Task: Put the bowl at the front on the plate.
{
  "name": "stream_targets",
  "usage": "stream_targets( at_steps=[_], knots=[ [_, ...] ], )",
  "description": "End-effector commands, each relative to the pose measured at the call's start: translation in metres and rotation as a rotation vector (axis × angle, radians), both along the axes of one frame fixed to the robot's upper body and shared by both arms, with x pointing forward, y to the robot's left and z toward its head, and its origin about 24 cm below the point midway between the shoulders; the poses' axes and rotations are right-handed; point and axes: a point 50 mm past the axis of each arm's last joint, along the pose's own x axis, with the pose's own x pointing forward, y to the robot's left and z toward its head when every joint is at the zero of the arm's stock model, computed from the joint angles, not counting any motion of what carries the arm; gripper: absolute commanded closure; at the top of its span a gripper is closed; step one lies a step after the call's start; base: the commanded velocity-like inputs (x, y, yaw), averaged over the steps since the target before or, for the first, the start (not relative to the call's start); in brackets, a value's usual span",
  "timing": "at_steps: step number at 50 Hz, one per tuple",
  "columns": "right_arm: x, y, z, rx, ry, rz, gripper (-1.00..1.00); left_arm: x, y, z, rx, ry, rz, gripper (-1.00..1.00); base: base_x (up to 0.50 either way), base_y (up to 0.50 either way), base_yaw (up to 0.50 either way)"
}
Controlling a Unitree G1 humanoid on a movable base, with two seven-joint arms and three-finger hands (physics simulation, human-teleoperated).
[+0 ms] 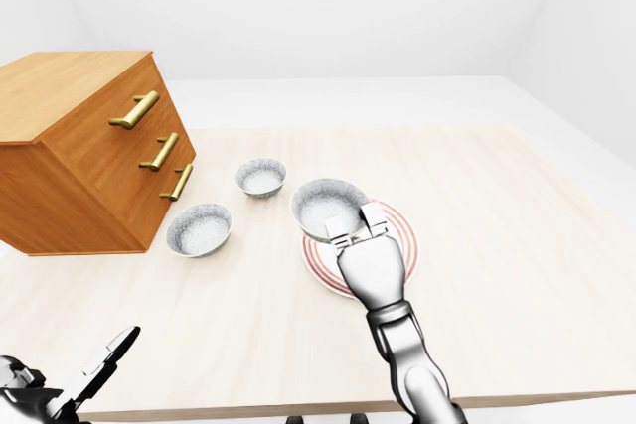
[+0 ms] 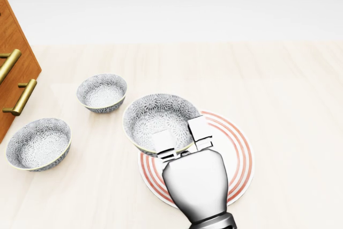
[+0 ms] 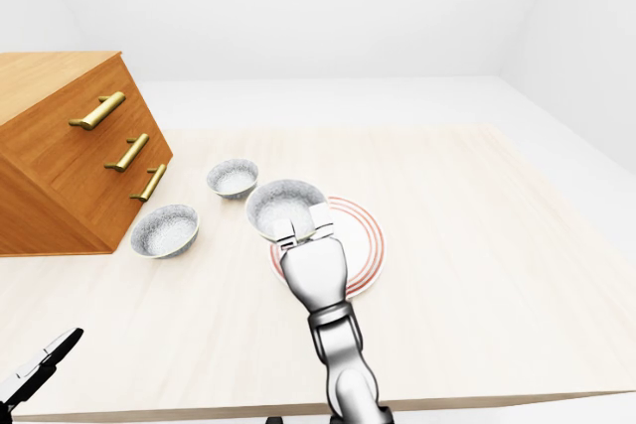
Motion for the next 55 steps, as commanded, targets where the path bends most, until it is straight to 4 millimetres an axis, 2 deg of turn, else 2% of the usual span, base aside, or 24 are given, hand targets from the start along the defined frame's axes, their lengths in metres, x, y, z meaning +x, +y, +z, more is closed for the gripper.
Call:
stream_targets(
  at_steps=[1,34,43,55],
  knots=[
    [-0.003,-0.009,-0.008,0.061,-0.008,-0.011,1.00,0.000,0.000,-0.001,-0.003,0.002,-0.001,-1.00,0.00,0.00,0.00],
    [-0.016,-0.036,-0.029,0.105,0.014,-0.071,1.00,0.000,-0.001,-0.001,-0.001,0.007,0.003,-1.00,0.00,0.00,0.00],
    [-0.009,-0.037,-0.025,0.016,0.004,-0.083,1.00,0.000,0.000,-0.001,-0.002,0.005,0.003,-1.00,0.00,0.00,0.00],
    [-0.003,-0.041,-0.034,-0.133,0.025,-0.107,1.00,-0.001,0.000,0.002,0.006,-0.005,0.005,-1.00,0.00,0.00,0.00]
  ],
)
